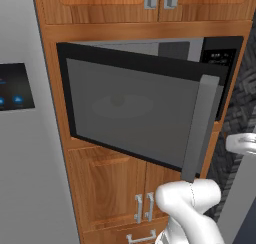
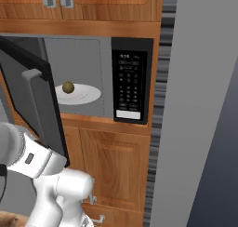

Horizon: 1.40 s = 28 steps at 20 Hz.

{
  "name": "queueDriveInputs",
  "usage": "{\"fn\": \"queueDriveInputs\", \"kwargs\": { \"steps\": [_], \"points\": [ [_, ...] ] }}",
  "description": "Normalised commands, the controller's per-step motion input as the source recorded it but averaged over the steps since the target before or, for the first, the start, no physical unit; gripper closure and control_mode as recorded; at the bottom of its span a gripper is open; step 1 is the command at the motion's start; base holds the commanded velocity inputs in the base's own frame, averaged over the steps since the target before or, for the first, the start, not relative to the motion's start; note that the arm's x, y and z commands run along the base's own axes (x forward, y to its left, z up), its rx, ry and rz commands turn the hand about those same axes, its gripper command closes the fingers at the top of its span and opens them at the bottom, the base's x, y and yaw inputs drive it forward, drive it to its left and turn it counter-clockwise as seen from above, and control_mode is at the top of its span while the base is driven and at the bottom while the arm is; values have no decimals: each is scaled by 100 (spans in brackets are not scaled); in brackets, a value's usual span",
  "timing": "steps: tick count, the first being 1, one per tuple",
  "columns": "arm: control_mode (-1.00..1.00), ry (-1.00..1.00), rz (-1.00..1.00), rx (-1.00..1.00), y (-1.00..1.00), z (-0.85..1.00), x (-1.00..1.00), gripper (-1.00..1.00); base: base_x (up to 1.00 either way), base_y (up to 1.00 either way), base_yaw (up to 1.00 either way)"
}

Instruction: Retrieve the reheated potato from the microwave, then place the potato, cheese, and condiment on the cutting board.

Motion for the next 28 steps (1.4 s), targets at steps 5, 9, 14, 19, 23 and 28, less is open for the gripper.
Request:
{"fn": "queueDriveInputs", "kwargs": {
  "steps": [5,9,14,19,23,28],
  "points": [
    [-100,-20,9,38,-37,-1,3,-100,0,0,0],
    [-100,-28,2,38,-15,-15,17,-100,0,0,0],
    [-100,-24,0,31,-6,-8,34,-100,0,0,0],
    [-100,-8,0,29,-5,-1,37,-100,0,0,0],
    [-100,-24,-1,17,22,-27,19,-100,0,0,0],
    [-100,-23,-2,13,22,-19,30,-100,0,0,0]
  ]
}}
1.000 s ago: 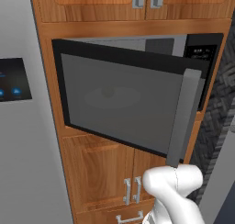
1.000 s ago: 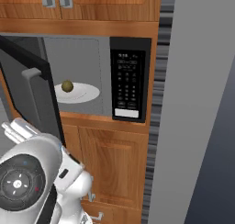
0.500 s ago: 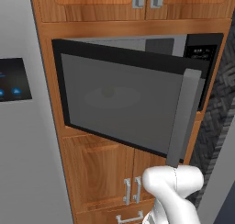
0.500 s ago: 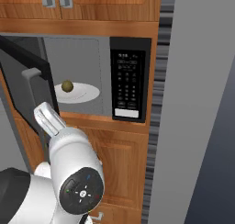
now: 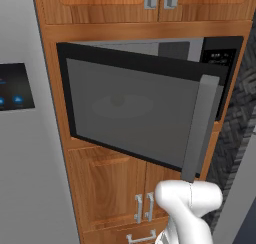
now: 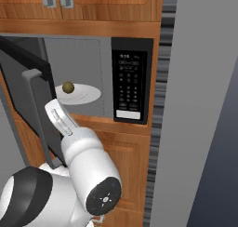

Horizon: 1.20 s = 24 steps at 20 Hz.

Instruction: Retrieve the reheated potato from the microwave, then place the potato, cheese, and condiment on the cutting board.

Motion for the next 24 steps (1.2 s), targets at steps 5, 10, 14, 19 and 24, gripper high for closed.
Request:
{"fn": "queueDriveInputs", "kwargs": {
  "steps": [5,10,14,19,24],
  "points": [
    [-100,-21,-4,1,21,-21,40,-100,0,0,0],
    [-100,-2,-8,0,21,-29,44,-100,0,0,0],
    [-100,12,-10,0,16,-26,31,-100,0,0,0],
    [-100,24,-13,1,12,-25,12,-100,0,0,0],
    [-100,26,-11,13,11,-22,19,-100,0,0,0]
  ]
}}
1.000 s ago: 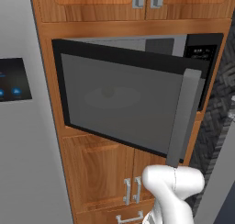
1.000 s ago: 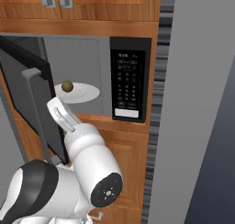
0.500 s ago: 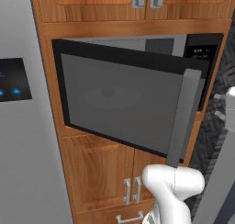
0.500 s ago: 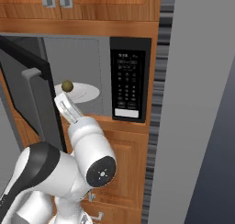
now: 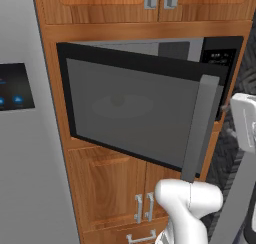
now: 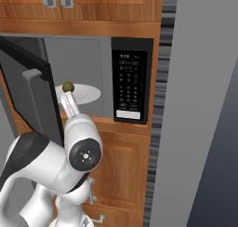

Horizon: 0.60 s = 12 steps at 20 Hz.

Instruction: Retrieve the reheated potato from the microwave, then place the potato, cheese, and condiment on the cutting board.

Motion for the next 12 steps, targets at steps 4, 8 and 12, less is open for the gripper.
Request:
{"fn": "queueDriveInputs", "kwargs": {
  "steps": [4,8,12],
  "points": [
    [-100,26,-5,23,2,-13,21,-100,0,0,0],
    [-100,21,0,29,0,-11,19,-100,0,0,0],
    [-100,10,0,28,6,-17,10,-100,0,0,0]
  ]
}}
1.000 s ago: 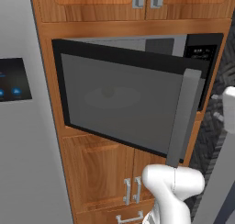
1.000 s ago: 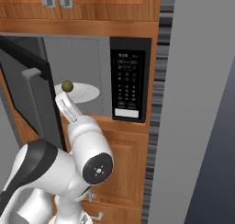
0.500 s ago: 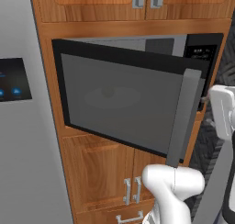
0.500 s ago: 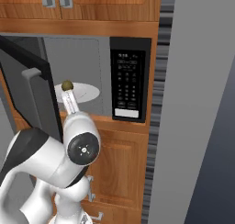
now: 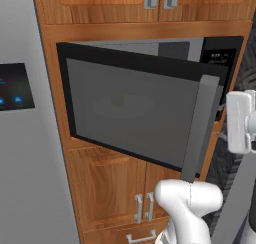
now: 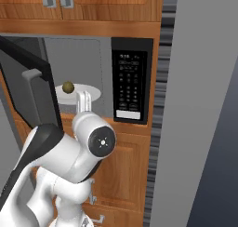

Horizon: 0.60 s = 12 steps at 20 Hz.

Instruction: Retrieve the reheated potato from the microwave, then place the potato, cheese, and condiment on the cutting board.

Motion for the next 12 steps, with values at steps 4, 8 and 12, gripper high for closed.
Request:
{"fn": "queueDriveInputs", "kwargs": {
  "steps": [4,8,12],
  "points": [
    [-100,0,0,14,25,-14,3,-100,0,0,0],
    [-100,0,0,6,35,-8,6,-100,0,0,0],
    [-100,0,0,0,35,-2,9,-100,0,0,0]
  ]
}}
